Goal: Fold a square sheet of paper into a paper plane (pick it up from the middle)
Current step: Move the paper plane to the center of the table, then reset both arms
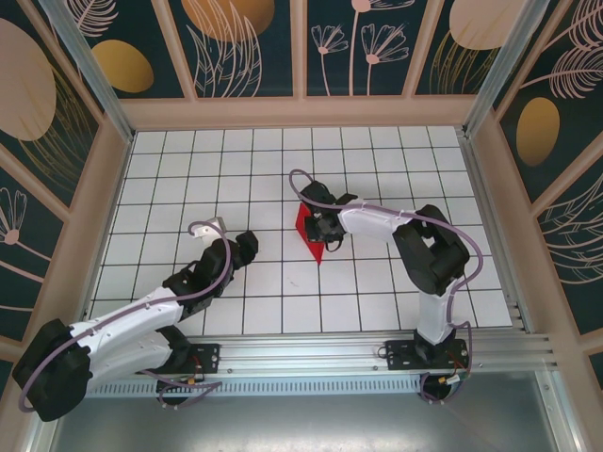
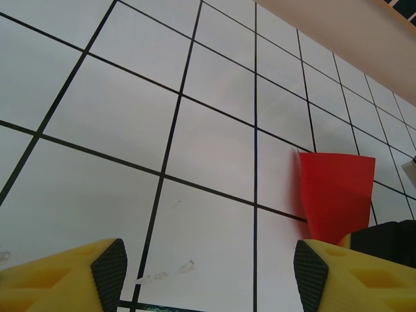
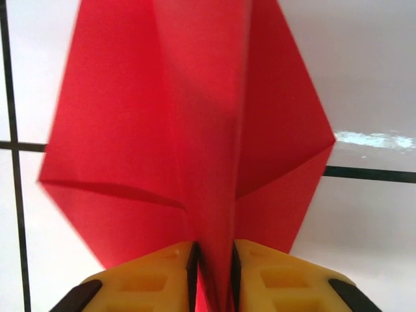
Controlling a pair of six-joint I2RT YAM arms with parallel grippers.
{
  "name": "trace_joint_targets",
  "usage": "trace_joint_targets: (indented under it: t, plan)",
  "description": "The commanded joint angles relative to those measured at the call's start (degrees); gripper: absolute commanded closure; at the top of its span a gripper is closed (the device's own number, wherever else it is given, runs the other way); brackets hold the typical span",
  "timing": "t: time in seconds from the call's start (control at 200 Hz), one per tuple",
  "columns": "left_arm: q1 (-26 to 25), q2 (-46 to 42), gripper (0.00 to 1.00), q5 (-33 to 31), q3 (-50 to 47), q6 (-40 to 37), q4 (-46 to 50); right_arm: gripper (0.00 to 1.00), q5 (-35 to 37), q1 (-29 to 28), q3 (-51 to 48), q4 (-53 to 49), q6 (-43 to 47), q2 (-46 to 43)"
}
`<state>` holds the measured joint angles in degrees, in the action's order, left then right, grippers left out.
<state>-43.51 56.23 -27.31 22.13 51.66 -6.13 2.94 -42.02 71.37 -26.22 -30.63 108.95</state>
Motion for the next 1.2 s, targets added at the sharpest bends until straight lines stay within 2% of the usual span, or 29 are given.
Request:
trace_joint_targets:
  t: [0.0, 0.255, 0.51, 0.671, 0.761, 0.851, 0.891, 0.941, 1.056, 1.141, 1.196]
  plan:
    - [0.16, 0.10, 0.29, -1.05, 0.32, -1.29, 0.68, 0.70, 2.86, -0.76, 2.47, -3.36, -0.48, 0.07]
    - [0.04, 0.81, 0.29, -0.46, 0.63, -1.29, 0.42, 0.57, 4.46, -1.55, 3.64, -4.40, 0.04, 0.48]
    - [0.09, 0.68, 0.29, -0.34, 0.55, -1.45, 0.51, 0.53, 6.16, -3.21, 5.15, -5.19, 1.09, -0.55]
    - [0.12, 0.73, 0.29, -1.29, 0.72, -2.40, 0.70, 0.33, 9.79, -4.56, 4.80, -4.05, 1.88, -7.23]
    - [0.09, 0.70, 0.28, -3.10, 0.80, -3.88, 0.73, 0.17, 16.08, -4.65, 2.82, -3.16, 2.33, -13.25]
    - [0.09, 0.73, 0.25, -7.37, 0.98, -6.87, 0.95, 0.07, 25.34, -3.94, -2.02, -0.57, 2.80, -21.46]
    - [0.29, 0.73, 0.23, -10.08, 0.90, -8.80, 0.74, 0.02, 28.83, -2.50, -5.28, 1.42, 2.79, -25.53]
    - [1.14, 0.64, 0.20, -13.41, 0.75, -11.47, 0.18, 0.01, 31.76, 0.77, -10.01, 4.41, 2.31, -30.25]
    - [7.95, -0.57, 0.15, -14.17, 1.70, -17.43, -0.84, 0.01, 33.57, 14.06, -21.14, 10.95, 1.44, -39.73]
    - [12.63, -1.38, 0.11, -17.53, 0.55, -22.19, -5.38, 0.01, 34.61, 22.43, -31.77, 22.50, 6.65, -45.22]
    - [17.38, -0.90, 0.10, -16.78, -0.74, -23.75, -8.62, 0.01, 32.63, 26.46, -38.74, 31.85, 11.94, -47.68]
